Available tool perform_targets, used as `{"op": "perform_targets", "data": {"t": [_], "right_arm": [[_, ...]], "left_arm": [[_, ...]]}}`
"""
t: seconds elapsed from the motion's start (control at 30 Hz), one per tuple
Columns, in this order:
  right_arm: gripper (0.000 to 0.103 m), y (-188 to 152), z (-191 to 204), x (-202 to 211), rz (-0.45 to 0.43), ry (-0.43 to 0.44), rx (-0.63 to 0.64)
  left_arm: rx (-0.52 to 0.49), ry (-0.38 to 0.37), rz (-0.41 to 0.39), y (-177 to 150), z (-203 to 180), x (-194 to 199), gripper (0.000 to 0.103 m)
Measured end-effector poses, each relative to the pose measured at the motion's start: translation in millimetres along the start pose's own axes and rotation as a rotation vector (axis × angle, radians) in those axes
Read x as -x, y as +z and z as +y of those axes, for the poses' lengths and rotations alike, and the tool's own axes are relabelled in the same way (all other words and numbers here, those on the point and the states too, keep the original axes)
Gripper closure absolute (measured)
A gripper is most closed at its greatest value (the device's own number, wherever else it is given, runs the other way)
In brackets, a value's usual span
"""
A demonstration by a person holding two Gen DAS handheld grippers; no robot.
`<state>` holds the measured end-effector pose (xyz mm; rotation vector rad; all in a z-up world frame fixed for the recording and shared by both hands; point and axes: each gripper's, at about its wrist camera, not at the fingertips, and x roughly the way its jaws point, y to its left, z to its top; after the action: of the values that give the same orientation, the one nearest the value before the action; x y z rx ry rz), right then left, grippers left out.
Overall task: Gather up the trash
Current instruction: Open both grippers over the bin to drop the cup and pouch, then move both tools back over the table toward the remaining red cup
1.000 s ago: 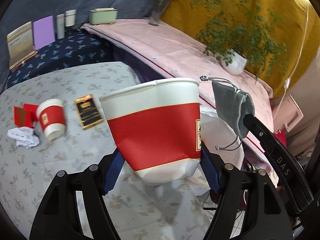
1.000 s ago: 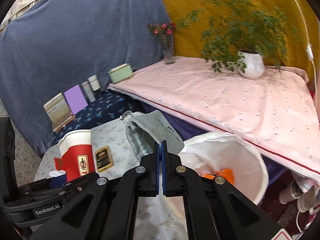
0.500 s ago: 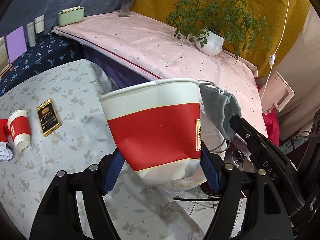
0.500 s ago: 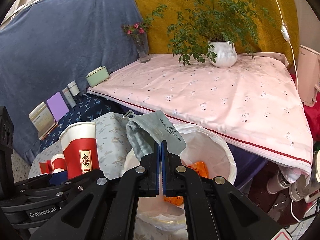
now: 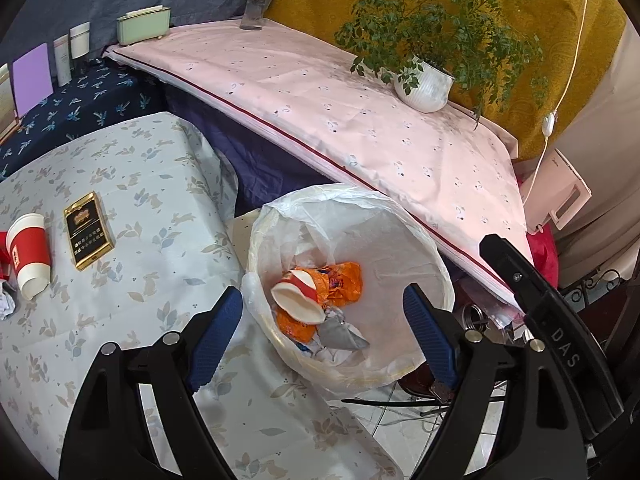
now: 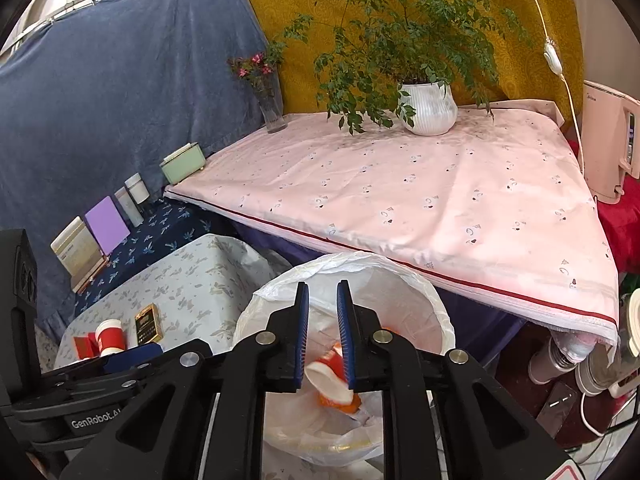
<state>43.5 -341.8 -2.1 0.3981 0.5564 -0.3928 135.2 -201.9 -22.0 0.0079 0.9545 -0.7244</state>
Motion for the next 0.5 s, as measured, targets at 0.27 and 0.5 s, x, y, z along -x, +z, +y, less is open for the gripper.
{"op": "perform_targets", "data": {"t": [0.27,0.5], "right_arm": [[0.075,0,17,5,-0.006,0.020,0.024],[0.068,-2,40,8,-0.006,0.041,0.057]], "left_arm": [[0.018,0.056,-0.043,-1,19,17,0.025],[0.059,0.103,-0.073,-4,47,34,0.025]]}}
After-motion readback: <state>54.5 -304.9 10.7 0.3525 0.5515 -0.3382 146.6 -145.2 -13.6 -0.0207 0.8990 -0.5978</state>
